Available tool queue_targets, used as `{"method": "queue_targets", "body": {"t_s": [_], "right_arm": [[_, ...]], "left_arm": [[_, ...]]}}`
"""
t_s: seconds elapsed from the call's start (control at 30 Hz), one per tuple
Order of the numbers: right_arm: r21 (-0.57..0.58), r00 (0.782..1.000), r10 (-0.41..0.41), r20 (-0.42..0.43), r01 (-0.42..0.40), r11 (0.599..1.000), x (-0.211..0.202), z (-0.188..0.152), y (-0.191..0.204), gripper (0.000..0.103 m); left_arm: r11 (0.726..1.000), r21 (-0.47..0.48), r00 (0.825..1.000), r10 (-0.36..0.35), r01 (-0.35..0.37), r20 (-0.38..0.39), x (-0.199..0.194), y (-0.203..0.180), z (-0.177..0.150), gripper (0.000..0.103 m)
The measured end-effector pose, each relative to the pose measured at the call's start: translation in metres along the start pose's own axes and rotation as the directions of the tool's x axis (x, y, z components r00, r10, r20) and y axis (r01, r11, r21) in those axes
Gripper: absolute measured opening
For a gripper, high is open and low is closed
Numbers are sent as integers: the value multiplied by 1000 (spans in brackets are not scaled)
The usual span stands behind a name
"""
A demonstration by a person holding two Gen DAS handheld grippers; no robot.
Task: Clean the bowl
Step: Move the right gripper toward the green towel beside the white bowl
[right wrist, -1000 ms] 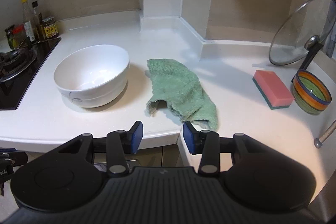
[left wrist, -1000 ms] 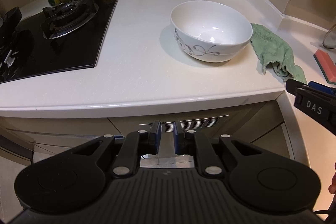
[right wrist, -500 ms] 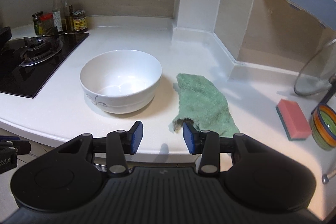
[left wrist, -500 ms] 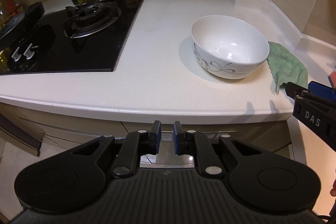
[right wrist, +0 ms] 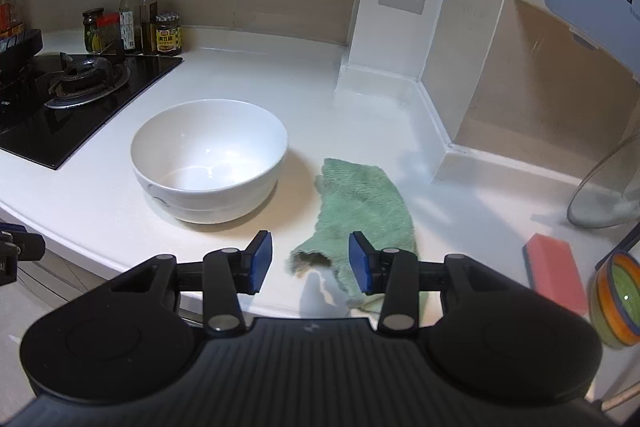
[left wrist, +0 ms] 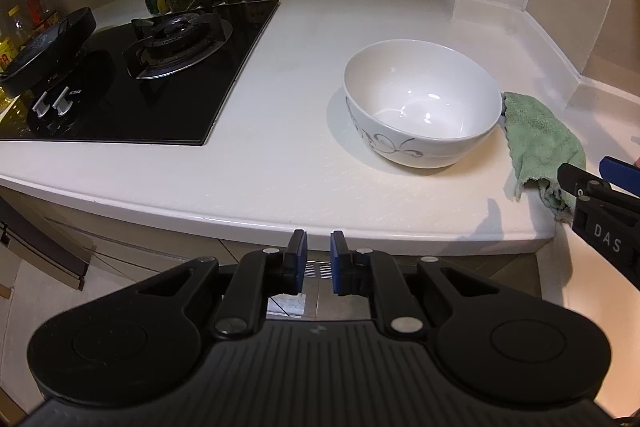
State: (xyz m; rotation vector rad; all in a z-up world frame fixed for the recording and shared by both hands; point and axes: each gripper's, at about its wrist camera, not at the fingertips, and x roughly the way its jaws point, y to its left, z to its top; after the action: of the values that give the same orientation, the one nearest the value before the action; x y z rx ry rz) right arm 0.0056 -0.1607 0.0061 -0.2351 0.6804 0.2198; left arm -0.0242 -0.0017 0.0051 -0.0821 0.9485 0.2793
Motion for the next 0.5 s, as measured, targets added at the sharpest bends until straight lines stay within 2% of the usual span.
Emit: {"method": "queue_targets", "body": {"t_s": [0.3, 0.5], "right_arm": [[-2, 1000, 15, -11, -15, 1000, 3, 3, -5, 37], [-85, 999, 42, -26, -44, 995, 5, 5, 7, 37]], "left_arm": [[1000, -13, 1000, -3, 3, -2, 4, 9, 2, 13], [1000, -23, 1000, -9, 9, 2, 4, 11, 5, 13]]}}
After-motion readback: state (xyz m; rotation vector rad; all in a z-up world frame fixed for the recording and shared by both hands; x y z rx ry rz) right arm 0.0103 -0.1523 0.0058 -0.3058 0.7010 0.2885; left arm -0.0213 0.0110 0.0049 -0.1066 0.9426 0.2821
